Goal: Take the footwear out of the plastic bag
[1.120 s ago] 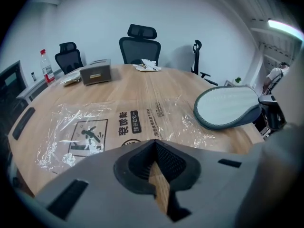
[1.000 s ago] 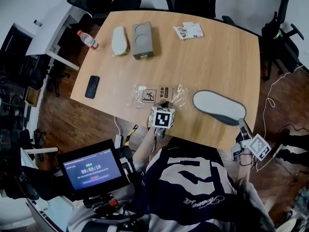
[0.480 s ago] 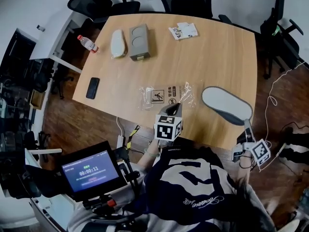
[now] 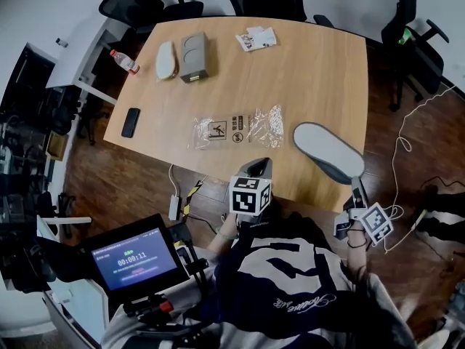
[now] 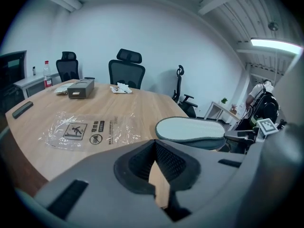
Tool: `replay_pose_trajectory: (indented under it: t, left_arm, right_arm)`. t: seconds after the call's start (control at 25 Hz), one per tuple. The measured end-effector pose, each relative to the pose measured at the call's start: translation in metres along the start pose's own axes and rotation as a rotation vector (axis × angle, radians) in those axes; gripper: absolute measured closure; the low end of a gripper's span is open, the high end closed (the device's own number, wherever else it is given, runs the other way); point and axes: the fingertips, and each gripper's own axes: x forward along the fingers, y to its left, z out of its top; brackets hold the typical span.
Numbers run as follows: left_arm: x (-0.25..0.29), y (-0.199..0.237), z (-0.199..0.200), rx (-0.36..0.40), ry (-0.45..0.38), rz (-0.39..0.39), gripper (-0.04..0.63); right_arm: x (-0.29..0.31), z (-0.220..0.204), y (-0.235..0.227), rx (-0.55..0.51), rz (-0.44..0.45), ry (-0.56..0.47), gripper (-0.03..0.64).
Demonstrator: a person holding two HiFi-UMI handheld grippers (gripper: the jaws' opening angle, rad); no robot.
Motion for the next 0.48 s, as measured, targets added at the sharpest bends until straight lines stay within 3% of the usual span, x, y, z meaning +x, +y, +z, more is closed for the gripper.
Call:
replay_pose_trajectory:
  t: [0.32, 0.4, 0.48]
  left_arm:
    - [-0.018, -0.033, -0.038, -0.027, 0.019, 0.055, 0.594]
    - [-0.023, -0.037, -0.047, -0.031, 0.028, 0.069, 0.594]
    - [-0.028, -0.039, -0.055, -0.036, 0.035, 0.084, 0.594]
  right_arm:
    - [0.016, -0.054, -0.001, -0.397, 0.061, 0.307, 0.47]
    - [0.015, -0.064, -0.004, -0.506, 0.053, 0.379, 0.409]
    - [0.01, -0.068, -0.008, -0.621, 0.023, 0.414, 0.403]
